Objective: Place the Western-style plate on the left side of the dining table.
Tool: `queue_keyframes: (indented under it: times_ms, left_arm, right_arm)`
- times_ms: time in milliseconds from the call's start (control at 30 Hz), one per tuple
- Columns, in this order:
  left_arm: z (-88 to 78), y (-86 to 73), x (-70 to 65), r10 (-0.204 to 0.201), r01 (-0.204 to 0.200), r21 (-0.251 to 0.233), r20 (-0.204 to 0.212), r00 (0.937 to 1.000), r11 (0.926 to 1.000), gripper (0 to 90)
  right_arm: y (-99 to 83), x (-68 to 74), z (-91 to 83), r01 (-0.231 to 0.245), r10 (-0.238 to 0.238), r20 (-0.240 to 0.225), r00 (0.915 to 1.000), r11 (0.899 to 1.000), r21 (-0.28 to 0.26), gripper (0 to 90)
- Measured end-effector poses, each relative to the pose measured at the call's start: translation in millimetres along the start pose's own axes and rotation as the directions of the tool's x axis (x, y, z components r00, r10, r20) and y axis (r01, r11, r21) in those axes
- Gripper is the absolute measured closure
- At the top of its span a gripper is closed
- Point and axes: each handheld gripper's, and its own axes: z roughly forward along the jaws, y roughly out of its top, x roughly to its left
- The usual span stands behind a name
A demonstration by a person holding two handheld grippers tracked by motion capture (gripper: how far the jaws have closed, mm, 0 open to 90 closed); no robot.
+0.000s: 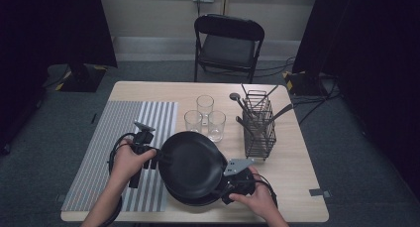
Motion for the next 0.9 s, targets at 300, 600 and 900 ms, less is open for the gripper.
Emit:
queue_keyframes:
  times_ms: [300, 600, 900]
  left_arm:
    - [2.0, 0.4, 0.9, -0.012, 0.012, 0.007, 0.006, 0.9999, 0.9999, 71.9]
    - [0.8, 2.5, 1.7, -0.018, 0.016, 0.043, 0.028, 0.9994, 0.999, 73.4]
    - [-1.3, 7.5, -0.8, -0.003, 0.0, 0.085, 0.028, 0.9996, 0.9964, 74.3]
  right_arm:
    - [-0.1, -0.3, -0.4, -0.009, 0.009, -0.001, 1.0, 1.0, 0.0, 10.4]
    - [-0.1, 0.0, 0.1, 0.008, -0.008, 0.002, 1.0, 1.0, 0.001, 10.3]
    - [-0.4, -0.4, 0.3, 0.013, -0.013, 0.003, 0.9999, 1.0, -0.001, 10.8]
